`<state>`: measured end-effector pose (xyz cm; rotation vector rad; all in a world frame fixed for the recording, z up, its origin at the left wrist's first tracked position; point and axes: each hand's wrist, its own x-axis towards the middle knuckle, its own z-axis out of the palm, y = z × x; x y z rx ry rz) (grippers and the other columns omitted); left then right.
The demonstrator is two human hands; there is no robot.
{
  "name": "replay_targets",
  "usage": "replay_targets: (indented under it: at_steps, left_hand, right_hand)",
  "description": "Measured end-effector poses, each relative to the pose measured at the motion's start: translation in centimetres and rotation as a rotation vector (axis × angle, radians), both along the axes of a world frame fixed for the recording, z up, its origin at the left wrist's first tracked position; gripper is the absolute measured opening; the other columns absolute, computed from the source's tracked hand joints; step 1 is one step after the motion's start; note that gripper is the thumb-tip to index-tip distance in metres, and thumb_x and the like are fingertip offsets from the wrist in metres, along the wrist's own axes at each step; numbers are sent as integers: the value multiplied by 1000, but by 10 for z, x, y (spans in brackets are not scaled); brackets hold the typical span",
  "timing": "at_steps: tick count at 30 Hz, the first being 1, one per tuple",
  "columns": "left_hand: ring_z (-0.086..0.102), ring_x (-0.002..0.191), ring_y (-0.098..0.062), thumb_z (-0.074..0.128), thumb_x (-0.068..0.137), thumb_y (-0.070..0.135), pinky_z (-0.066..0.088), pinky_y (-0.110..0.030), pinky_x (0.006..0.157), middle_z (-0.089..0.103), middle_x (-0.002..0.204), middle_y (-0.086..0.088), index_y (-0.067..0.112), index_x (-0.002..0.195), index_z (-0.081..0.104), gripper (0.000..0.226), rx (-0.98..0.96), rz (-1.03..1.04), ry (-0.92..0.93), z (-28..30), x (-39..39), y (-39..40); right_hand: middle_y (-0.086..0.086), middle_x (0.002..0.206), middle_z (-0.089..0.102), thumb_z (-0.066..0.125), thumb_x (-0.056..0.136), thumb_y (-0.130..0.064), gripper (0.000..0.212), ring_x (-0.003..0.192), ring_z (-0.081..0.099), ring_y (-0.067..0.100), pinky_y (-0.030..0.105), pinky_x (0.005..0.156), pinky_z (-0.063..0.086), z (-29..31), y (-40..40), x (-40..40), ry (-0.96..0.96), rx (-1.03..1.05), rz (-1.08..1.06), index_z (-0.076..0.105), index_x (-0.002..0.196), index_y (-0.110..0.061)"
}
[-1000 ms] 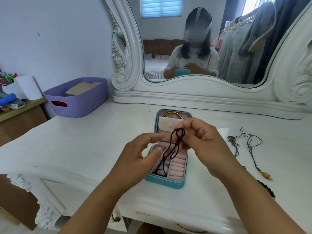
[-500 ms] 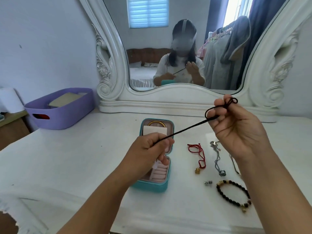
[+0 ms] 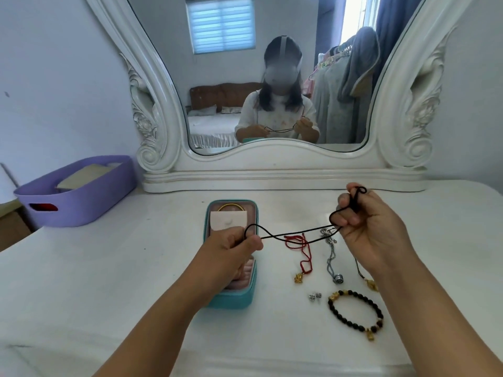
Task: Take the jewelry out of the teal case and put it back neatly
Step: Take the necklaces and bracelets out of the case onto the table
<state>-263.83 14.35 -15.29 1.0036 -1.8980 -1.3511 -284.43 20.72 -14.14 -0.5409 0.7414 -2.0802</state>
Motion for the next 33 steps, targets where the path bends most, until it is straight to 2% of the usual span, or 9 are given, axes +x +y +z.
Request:
replay_targets:
  at_steps: [5, 10, 12, 14, 19, 22, 25, 30, 33]
  left_hand:
    - [36, 37, -3, 52, 90, 27, 35, -18, 46, 43, 41, 11, 21, 71, 62, 23, -98, 67, -21, -14, 3, 4]
    - [42, 44, -2, 51, 89, 32, 40, -18, 50, 50, 52, 9, 16, 69, 56, 26, -220, 122, -22, -25, -2, 12]
    - [41, 38, -1, 51, 90, 30, 35, -14, 44, 49, 46, 10, 16, 67, 54, 28, -236, 84, -17, -25, -5, 17]
    - [43, 39, 1, 53, 89, 29, 35, -11, 45, 53, 46, 8, 11, 69, 56, 27, -237, 14, -17, -27, -8, 20]
    - [56, 58, 0, 66, 81, 22, 48, -14, 62, 63, 60, 10, 29, 75, 64, 10, -185, -109, -5, -32, -4, 20]
    - [55, 66, -2, 65, 81, 20, 49, -17, 69, 63, 70, 7, 42, 103, 54, 33, -157, -188, -48, -33, -1, 20]
    - [52, 69, -3, 59, 84, 21, 45, -16, 68, 64, 81, 0, 52, 110, 43, 44, -265, -226, -123, -34, -2, 21]
    - [41, 101, 6, 58, 85, 33, 31, -21, 93, 51, 82, 34, 38, 100, 63, 16, -553, -164, -290, -36, -4, 21]
    - [36, 106, 3, 54, 89, 28, 19, -23, 98, 47, 83, 34, 40, 104, 65, 22, -523, -131, -318, -39, -6, 18]
  right_hand:
    - [7, 60, 57, 29, 84, -3, 31, 44, 33, 12, 23, 49, 36, -8, 2, 3, 300, -9, 80, 59, 81, -7]
    - [-3, 85, 67, 56, 78, -14, 20, 77, 57, 5, 10, 71, 43, -10, 8, 12, 1222, 262, 89, 69, 91, -22]
    - [-14, 95, 65, 66, 75, -31, 21, 94, 54, 2, 17, 89, 36, -16, 2, 11, 1650, 405, 83, 65, 96, -35]
    - [-16, 98, 63, 66, 76, -40, 24, 102, 47, 6, 26, 94, 24, -22, -4, 8, 1906, 465, 118, 64, 99, -39]
    - [-13, 82, 66, 57, 87, -33, 11, 87, 52, 12, 27, 89, 24, -19, -16, 2, 1939, 534, 78, 68, 86, -29]
    - [-6, 76, 66, 57, 88, -24, 11, 75, 54, 12, 26, 78, 38, -14, -28, -2, 1762, 573, 4, 67, 82, -23]
    - [-5, 70, 64, 58, 85, -18, 12, 64, 55, 11, 28, 63, 43, -10, -40, 0, 1691, 596, -51, 66, 78, -20]
    - [-4, 82, 66, 59, 81, -14, 13, 81, 58, 17, 36, 83, 47, -11, -60, 8, 1694, 660, -42, 71, 83, -17]
    - [-2, 87, 66, 62, 78, -13, 12, 87, 58, 17, 39, 90, 44, -16, -69, 10, 1646, 678, -9, 73, 80, -19]
